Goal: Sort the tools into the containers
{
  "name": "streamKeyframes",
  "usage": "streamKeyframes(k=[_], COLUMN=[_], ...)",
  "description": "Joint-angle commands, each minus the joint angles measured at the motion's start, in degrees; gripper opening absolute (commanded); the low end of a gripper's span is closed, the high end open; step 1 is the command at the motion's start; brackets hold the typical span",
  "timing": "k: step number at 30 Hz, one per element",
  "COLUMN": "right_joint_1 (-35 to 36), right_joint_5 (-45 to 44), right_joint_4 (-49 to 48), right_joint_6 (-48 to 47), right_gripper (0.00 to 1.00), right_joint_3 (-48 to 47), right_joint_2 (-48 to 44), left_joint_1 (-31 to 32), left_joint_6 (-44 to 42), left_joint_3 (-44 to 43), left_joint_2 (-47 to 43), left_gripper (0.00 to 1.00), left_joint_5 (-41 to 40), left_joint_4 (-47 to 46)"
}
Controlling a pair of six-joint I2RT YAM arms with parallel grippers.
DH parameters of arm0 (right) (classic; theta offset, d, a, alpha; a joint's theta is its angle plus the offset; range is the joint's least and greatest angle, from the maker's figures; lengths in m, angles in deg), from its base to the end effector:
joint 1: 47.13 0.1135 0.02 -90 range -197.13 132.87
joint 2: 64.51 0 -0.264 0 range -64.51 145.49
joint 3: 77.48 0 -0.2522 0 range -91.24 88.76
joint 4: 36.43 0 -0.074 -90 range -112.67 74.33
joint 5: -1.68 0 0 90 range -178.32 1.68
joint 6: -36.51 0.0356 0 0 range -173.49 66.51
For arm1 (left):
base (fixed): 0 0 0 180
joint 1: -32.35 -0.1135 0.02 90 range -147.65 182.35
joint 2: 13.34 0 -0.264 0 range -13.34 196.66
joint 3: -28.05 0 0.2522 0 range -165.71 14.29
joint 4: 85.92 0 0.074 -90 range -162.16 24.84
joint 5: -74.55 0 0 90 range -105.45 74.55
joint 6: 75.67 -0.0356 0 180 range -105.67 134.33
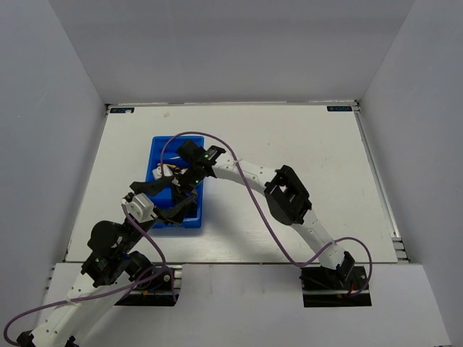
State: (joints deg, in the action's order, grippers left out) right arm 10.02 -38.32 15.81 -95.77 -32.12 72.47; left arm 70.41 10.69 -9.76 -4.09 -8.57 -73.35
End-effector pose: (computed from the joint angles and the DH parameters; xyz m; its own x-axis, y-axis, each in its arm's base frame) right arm 0.2598 0.4526 0.2044 0.1983 -0.4902 -0.8488 -0.8751 -0.4786 0.0720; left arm 0.0651 -0.0564 0.3066 0.2611 -0.1244 -0.9573 0.6875 0.7201 0.0940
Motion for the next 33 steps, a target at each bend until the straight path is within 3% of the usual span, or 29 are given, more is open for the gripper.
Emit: streamKeyframes(k=[1, 4, 5, 6, 7, 10, 13, 14, 15, 16, 17, 19, 20, 21, 22, 24, 26, 27, 28, 31, 33], right_joint_1=[-0.3, -0.5, -0.5, -0.6, -1.0, -2.4, -3.4, -4.0, -4.4, -5.1, -8.2, -12.1, -14.7, -17.4, -18.6, -22.4, -23.0, -22.5, -22.5, -23.4, -23.9], right_joint_5=[-1.0, -1.8, -2.1, -2.9, -4.4, -10.1, -24.9, -42.0, -45.3, -48.8, -52.7, -54.0, -54.4, -56.5, -57.1, -60.4, -65.0, -68.2, -68.8, -67.5, -68.5], right_joint_4=[0.6, -0.2, -1.2, -1.6, -2.3, -8.2, -12.8, -13.8, -14.4, -12.8, -11.9, -8.6, -8.0, -7.3, -6.1, -3.7, -3.7, -4.9, -6.6, -16.5, -14.6], right_joint_6=[-0.5, 1.3, 1.8, 5.0, 6.6, 17.1, 25.8, 28.2, 28.2, 28.1, 28.6, 29.4, 30.2, 30.6, 31.7, 34.4, 34.9, 35.1, 35.4, 35.5, 35.6], right_gripper=[0.52, 0.54, 0.33, 0.04, 0.00, 0.00, 0.00, 0.04, 0.25, 0.41, 0.51, 0.57, 0.59, 0.68, 0.72, 0.77, 0.87, 0.89, 0.89, 0.89, 0.91], right_joint_3=[0.6, 0.4, 0.3, 0.5, 0.0, -0.8, -2.1, -1.2, -1.2, -1.3, -0.6, 1.9, 5.0, 8.3, 11.2, 15.4, 22.9, 33.2, 37.2, 54.0, 57.1], right_joint_2=[-3.0, -4.0, -5.1, -5.4, -5.8, -8.3, -10.7, -11.6, -11.9, -12.3, -12.4, -15.9, -17.1, -21.5, -23.0, -28.1, -37.3, -40.0, -49.5, -61.0, -65.2], left_joint_1=[-0.2, -0.2, -0.2, -0.2, -0.2, -0.2, -0.2, -0.2, -0.2, -0.2, -0.2, -0.2, -0.2, -0.2, -0.2, -0.2, -0.2, -0.2, -0.2, -0.2, -0.2], left_joint_6=[-0.2, -0.2, -0.2, -0.2, -0.2, -0.2, 0.3, 0.3, 0.3, 1.0, 1.0, 2.2, 2.8, 3.5, 4.9, 5.4, 7.6, 8.1, 8.6, 9.2, 9.2], left_joint_3=[-1.0, -1.0, -1.0, -1.0, -1.0, -1.0, -1.0, -1.0, -1.0, -1.0, -1.0, -1.8, -3.1, -3.8, -4.5, -6.4, -8.6, -9.4, -10.4, -16.5, -18.5], left_joint_2=[-0.2, -0.2, -0.2, -0.2, -0.2, -0.2, 0.3, 0.9, 1.5, 2.1, 2.8, 6.1, 7.7, 9.4, 13.3, 17.4, 24.1, 26.5, 29.0, 38.7, 42.9], left_gripper=[0.85, 0.85, 0.85, 0.85, 0.81, 0.71, 0.34, 0.13, 0.06, 0.00, 0.00, 0.00, 0.01, 0.37, 0.60, 0.96, 1.00, 1.00, 1.00, 1.00, 1.00], left_joint_5=[1.0, 1.0, 0.4, 0.4, 0.4, -0.2, -0.7, -0.7, -1.2, -2.0, -2.9, -6.2, -7.7, -9.2, -11.4, -12.0, -12.0, -12.7, -13.5, -10.6, -8.6], left_joint_4=[0.7, 0.7, 0.7, 0.7, 0.7, 0.7, 0.7, 0.7, 0.7, 0.7, 0.7, 1.9, 3.5, 4.4, 5.1, 5.8, 5.8, 5.8, 5.8, 6.4, 7.1])
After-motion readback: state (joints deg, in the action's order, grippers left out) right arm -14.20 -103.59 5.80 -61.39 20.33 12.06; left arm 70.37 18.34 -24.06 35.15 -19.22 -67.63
